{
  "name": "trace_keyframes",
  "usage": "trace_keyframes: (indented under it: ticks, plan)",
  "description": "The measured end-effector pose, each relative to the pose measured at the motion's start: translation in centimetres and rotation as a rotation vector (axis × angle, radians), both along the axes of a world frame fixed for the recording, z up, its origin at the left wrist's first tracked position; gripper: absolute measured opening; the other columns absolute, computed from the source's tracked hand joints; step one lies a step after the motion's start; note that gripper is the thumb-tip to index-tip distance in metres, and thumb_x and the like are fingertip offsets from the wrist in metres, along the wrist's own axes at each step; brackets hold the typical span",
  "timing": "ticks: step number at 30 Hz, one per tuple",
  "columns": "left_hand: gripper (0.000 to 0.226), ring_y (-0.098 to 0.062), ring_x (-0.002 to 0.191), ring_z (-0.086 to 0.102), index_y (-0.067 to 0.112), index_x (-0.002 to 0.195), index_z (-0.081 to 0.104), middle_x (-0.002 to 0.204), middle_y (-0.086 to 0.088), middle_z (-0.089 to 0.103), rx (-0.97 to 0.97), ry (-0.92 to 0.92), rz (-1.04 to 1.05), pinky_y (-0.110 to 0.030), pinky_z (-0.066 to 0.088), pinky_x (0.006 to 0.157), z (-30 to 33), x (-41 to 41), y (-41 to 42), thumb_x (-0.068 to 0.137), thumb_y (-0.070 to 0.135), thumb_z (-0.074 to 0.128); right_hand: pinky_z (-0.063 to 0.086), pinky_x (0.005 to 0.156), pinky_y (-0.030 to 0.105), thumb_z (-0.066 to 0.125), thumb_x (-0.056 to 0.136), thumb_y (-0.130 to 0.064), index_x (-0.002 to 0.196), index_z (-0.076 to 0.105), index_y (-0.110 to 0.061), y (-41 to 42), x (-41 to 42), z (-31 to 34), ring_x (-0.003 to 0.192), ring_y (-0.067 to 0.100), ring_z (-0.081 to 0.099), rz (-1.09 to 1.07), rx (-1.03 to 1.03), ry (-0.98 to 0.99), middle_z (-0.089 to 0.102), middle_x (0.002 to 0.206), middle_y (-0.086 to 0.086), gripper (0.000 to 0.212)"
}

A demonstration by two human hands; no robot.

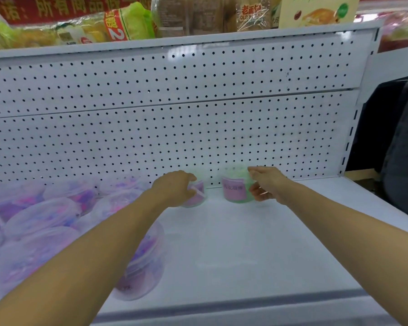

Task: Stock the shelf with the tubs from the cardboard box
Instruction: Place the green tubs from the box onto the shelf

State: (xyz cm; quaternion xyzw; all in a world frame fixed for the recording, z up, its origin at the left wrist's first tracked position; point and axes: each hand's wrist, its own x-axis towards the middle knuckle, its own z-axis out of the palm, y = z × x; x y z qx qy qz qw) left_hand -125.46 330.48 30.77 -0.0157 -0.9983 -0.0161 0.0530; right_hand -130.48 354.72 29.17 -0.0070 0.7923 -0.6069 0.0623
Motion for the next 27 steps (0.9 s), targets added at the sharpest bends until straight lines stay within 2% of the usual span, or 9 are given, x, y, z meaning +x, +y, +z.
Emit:
trace_keyframes:
  ticks: [2,4,5,7,11,13,15,18,27]
  plan:
    - [0.057,-0.024,0.130,0.042,0.027,0.145,0.034,0.145,-0.001,0.041,0.015,-0.042,-0.001,-0.039,0.040,0.102,0.1,0.4,0.1,0.092,0.038,0.053,0.050,0.060,0.032,0.044,0.099,-0.032,0.145,0.038,-0.024,0.3,0.8,0.3,0.068,0.025,0.054,0.045,0.180,0.035,0.059,0.094,0.016,0.047]
    - [0.064,-0.025,0.134,0.037,0.025,0.147,0.029,0.149,-0.002,0.038,0.014,-0.021,-0.005,-0.040,0.038,0.104,0.6,1.4,0.6,0.091,0.041,0.054,0.050,0.080,0.037,0.040,0.099,-0.042,0.150,0.025,-0.027,1.1,2.0,0.4,0.098,0.029,0.059,0.063,0.482,0.170,0.053,0.129,0.013,0.056]
    - [0.065,-0.025,0.135,0.035,0.024,0.147,0.030,0.149,-0.003,0.038,0.015,0.025,-0.019,-0.041,0.037,0.105,0.9,2.1,1.2,0.090,0.043,0.054,0.044,0.092,0.039,0.038,0.098,-0.045,0.151,0.021,-0.026,1.7,2.9,0.3,0.116,0.030,0.053,0.068,0.610,0.255,0.046,0.141,0.011,0.058]
    - [0.063,-0.024,0.131,0.038,0.022,0.145,0.034,0.142,-0.002,0.046,0.015,0.161,-0.075,-0.040,0.035,0.104,1.3,3.9,2.8,0.090,0.048,0.052,0.038,0.099,0.042,0.037,0.097,-0.049,0.151,0.022,-0.028,3.0,5.3,0.2,0.131,0.029,0.039,0.070,0.738,0.392,0.039,0.145,0.011,0.059]
    - [0.064,-0.026,0.125,0.042,0.022,0.144,0.032,0.133,0.000,0.052,0.050,0.398,-0.180,-0.046,0.031,0.107,0.1,9.0,6.8,0.091,0.055,0.045,0.034,0.105,0.040,0.040,0.097,-0.049,0.148,0.029,-0.031,6.2,11.5,-0.5,0.136,0.026,0.029,0.025,0.891,0.664,0.030,0.151,0.005,0.056]
    - [0.060,-0.027,0.119,0.048,0.022,0.140,0.039,0.128,-0.001,0.055,0.086,0.492,-0.234,-0.045,0.037,0.102,-1.2,12.3,9.2,0.090,0.056,0.043,0.032,0.105,0.040,0.040,0.096,-0.050,0.147,0.033,-0.029,8.1,14.8,-1.3,0.135,0.026,0.033,-0.011,0.931,0.784,0.034,0.151,0.005,0.056]
    - [0.059,-0.027,0.111,0.053,0.021,0.136,0.044,0.122,-0.001,0.059,0.121,0.545,-0.259,-0.040,0.040,0.094,-2.7,15.7,11.7,0.090,0.057,0.038,0.039,0.098,0.042,0.037,0.093,-0.053,0.144,0.039,-0.027,10.2,18.4,-2.3,0.128,0.027,0.043,-0.040,0.918,0.836,0.042,0.146,0.005,0.058]
    - [0.062,-0.027,0.116,0.053,0.021,0.139,0.044,0.129,-0.002,0.058,0.195,0.490,-0.278,-0.039,0.040,0.098,-5.4,20.2,15.2,0.090,0.059,0.034,0.049,0.084,0.042,0.035,0.090,-0.053,0.141,0.043,-0.023,13.6,23.6,-4.5,0.117,0.029,0.052,-0.046,0.917,0.842,0.050,0.138,0.006,0.059]
    - [0.059,-0.027,0.116,0.053,0.024,0.140,0.042,0.130,-0.003,0.057,0.270,0.128,-0.336,-0.039,0.044,0.091,-17.2,31.0,23.8,0.093,0.058,0.033,0.054,0.071,0.040,0.044,0.093,-0.046,0.136,0.049,-0.018,23.4,35.8,-16.9,0.109,0.028,0.055,-0.015,0.981,0.635,0.056,0.127,0.005,0.052]
